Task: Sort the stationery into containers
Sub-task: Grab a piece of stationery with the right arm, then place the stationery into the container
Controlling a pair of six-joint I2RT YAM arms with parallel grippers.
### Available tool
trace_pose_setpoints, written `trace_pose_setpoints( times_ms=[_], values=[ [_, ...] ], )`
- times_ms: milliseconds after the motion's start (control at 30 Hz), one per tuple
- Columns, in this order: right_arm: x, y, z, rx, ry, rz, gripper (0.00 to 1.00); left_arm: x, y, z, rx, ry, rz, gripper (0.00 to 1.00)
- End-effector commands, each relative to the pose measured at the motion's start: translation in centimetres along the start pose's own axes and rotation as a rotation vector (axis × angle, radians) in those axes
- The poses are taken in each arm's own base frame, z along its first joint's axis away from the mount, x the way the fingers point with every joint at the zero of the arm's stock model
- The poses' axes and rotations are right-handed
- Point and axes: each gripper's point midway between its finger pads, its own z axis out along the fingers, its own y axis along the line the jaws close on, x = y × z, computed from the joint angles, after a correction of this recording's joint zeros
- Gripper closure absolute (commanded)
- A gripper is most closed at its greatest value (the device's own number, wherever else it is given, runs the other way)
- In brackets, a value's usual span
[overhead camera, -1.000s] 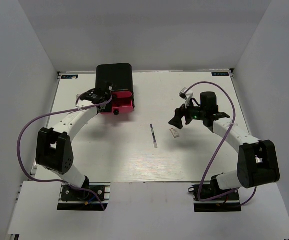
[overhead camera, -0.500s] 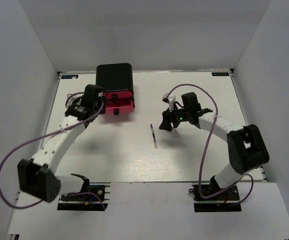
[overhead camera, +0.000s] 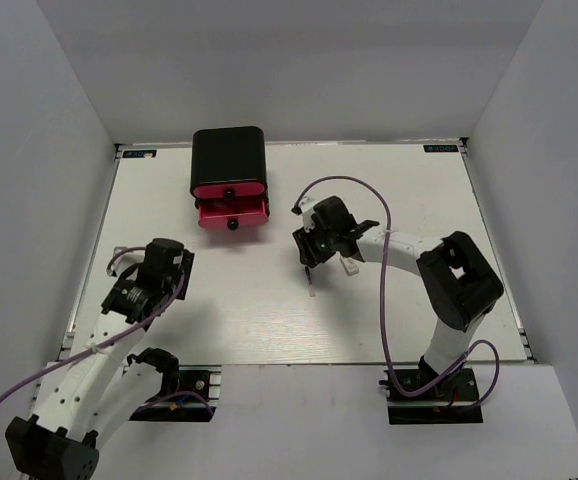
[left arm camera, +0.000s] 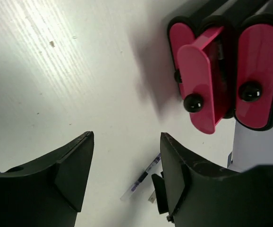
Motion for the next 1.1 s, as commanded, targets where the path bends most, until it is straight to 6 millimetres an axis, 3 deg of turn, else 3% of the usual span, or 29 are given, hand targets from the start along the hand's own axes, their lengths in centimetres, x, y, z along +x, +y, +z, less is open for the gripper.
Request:
trace_pose_setpoints(
  times_ms=[0,167,300,400,467,600,700,800,833,867,900,933,967,1000,1067],
  values=[
    [-0.6,-1.0,0.5,0.11,0.002,0.015,0.48,0.3,1.8,-0.5,-0.011,0.028,0.023,0.31],
    [1.1,0.0,1.7,0.107,0.05,0.001,0.5,0.6,3.1,-0.3,-0.04,0.038,0.035,0.2],
    [2.1,0.2,2.0,0.126,0.075,-0.011,0.55,0.9,3.5,-0.2,-0.048,0.047,0.059,0.18],
    [2.5,0.4,2.0,0.112,0.088,-0.007,0.66,1.1,3.6,-0.1,-0.032,0.056,0.052,0.18],
    [2.8,1.6,1.9,0.039,0.097,-0.006,0.78,1.4,4.0,0.0,-0.042,0.067,0.056,0.18],
    [1.9,3.2,1.2,-0.078,0.081,-0.087,0.92,1.6,3.9,0.1,-0.021,0.076,0.047,0.18],
    [-0.5,4.5,0.2,-0.173,0.019,-0.23,1.0,2.0,4.1,0.4,-0.012,0.088,0.064,0.18],
    [-5.4,5.7,-1.6,-0.238,-0.12,-0.441,1.0,2.5,4.3,0.6,-0.003,0.11,0.06,0.18],
    [-8.8,5.6,-2.3,-0.226,-0.203,-0.593,1.0,2.8,4.5,0.8,-0.002,0.121,0.06,0.18],
    [-9.8,6.6,-2.8,-0.282,-0.241,-0.658,1.0,3.0,4.5,0.7,-0.002,0.133,0.06,0.18],
    [-9.4,6.9,-2.7,-0.316,-0.222,-0.704,1.0,3.1,4.6,0.9,-0.002,0.133,0.06,0.18],
    [-13.2,7.1,-4.1,-0.301,-0.302,-0.882,1.0,3.2,4.6,0.8,-0.001,0.143,0.06,0.18],
    [-13.9,8.1,-4.5,-0.354,-0.334,-0.927,1.0,3.2,4.6,0.8,-0.001,0.143,0.06,0.18],
    [-16.5,8.4,-5.0,-0.351,-0.376,-1.006,1.0,3.2,4.6,0.8,-0.001,0.143,0.06,0.18],
    [-17.0,9.1,-4.3,-0.395,-0.383,-1.044,1.0,3.2,4.5,0.7,0.007,0.142,0.057,0.18]
  ],
)
